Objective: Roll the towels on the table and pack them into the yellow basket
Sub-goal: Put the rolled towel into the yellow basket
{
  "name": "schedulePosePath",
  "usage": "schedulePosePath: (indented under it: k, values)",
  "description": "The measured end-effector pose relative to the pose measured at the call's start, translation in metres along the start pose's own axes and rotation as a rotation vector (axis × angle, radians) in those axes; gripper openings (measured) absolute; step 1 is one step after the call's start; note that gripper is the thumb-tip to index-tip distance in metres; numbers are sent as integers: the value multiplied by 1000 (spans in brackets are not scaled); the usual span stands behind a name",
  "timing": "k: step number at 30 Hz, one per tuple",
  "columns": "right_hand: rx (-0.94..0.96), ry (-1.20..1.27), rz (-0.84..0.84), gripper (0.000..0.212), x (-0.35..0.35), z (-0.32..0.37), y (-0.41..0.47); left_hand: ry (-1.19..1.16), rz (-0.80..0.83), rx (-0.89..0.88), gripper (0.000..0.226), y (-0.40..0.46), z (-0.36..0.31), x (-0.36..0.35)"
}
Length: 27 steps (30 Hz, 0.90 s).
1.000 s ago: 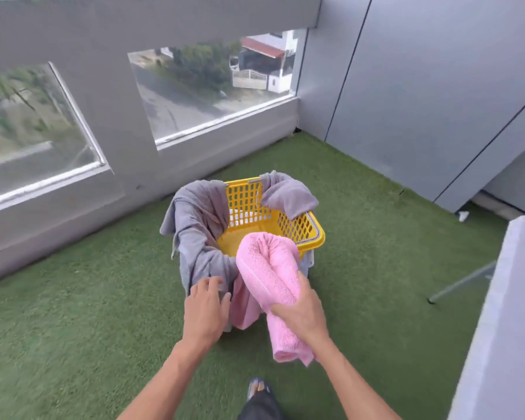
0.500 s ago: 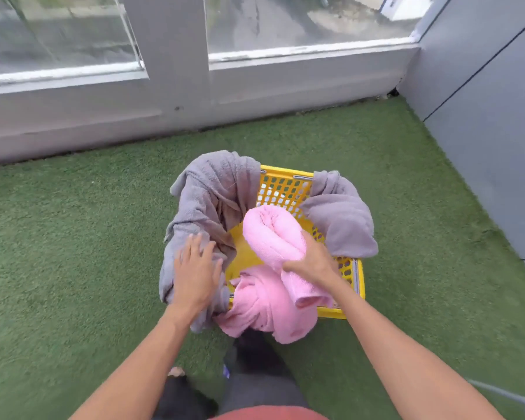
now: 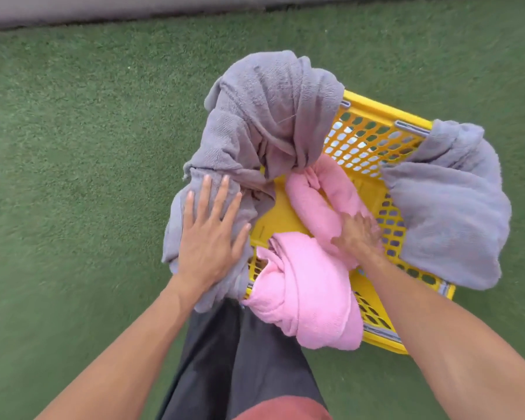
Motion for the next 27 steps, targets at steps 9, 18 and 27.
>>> schedulePosePath:
  k: [9, 18, 27]
  values:
    - [149, 378, 246, 39, -7, 62, -59, 16, 62, -38, 54, -1, -8, 4]
    - [78, 421, 141, 15, -6, 65, -60, -50, 29, -95, 45, -4, -13, 4]
    - [208, 976, -157, 12, 95, 52, -162, -470, 72, -157, 39, -21, -49, 33]
Point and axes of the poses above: each hand's wrist, its own y-axis towards the middle knuckle, its own x-axis out of the back of the hand, z = x × y, the point moved 8 cm from there along y, towards the middle knuckle, and after that the axes turned 6 degrees about -z, right-handed, at the moved point
